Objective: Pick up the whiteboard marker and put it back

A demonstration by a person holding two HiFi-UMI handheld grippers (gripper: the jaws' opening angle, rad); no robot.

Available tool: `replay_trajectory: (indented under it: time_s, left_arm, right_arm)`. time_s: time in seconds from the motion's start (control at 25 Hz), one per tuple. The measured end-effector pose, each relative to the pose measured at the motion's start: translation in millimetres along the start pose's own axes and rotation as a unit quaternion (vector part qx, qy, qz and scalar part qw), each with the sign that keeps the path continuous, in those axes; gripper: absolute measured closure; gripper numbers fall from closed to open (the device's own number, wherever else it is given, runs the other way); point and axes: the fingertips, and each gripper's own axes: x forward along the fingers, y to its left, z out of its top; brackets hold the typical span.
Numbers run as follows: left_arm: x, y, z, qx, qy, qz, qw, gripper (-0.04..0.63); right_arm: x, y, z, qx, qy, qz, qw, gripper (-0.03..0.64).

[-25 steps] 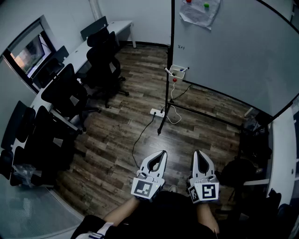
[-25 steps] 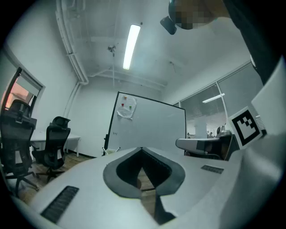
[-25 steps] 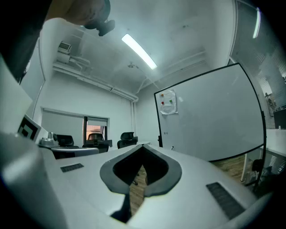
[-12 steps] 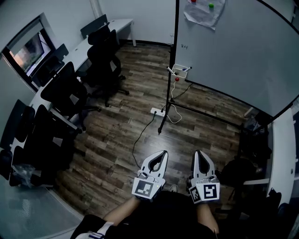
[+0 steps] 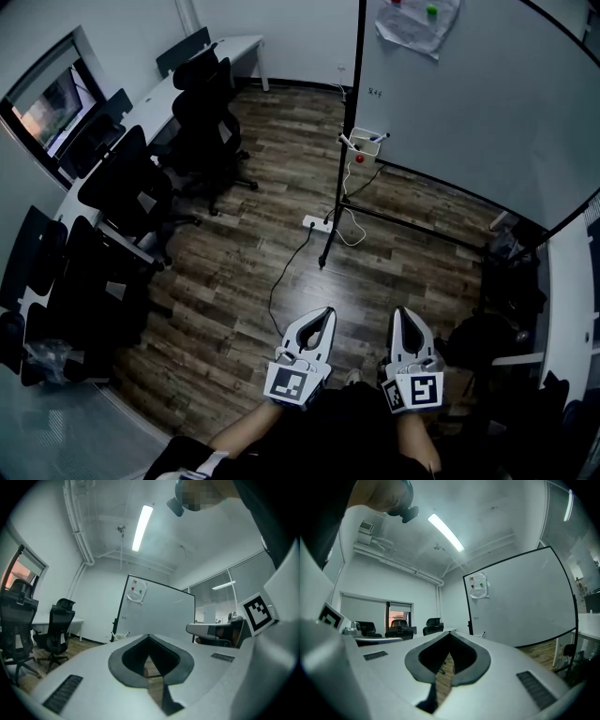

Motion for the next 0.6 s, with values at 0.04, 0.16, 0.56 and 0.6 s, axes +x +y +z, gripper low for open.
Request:
replay_trajectory:
  time_s: [0.04,0.16,0.56,0.6]
  left_arm:
    - [-1,4,1,0.001,0.002,0.0,1.0,0.586]
    - [-3,13,5,0.001,0.005,0.001,1.0,0.586]
    - [32,23,1,-0.009,0.001,0.012,0.9999,0.586]
    - [38,22,3,-0.01,-0.003,0.012,0.9999,0.586]
  right_arm:
    - [1,3,-2,-0.003,0.003,-0.003,1.0,0.604]
    - [2,11,-7,-0.011,0.013,-0.007,1.0,0.604]
    - [24,-10,-13,-0.003,0.018,-0.002,1.0,0.604]
    - [29,-15,-15,-0.002,0.02,-0.001,1.0,0.604]
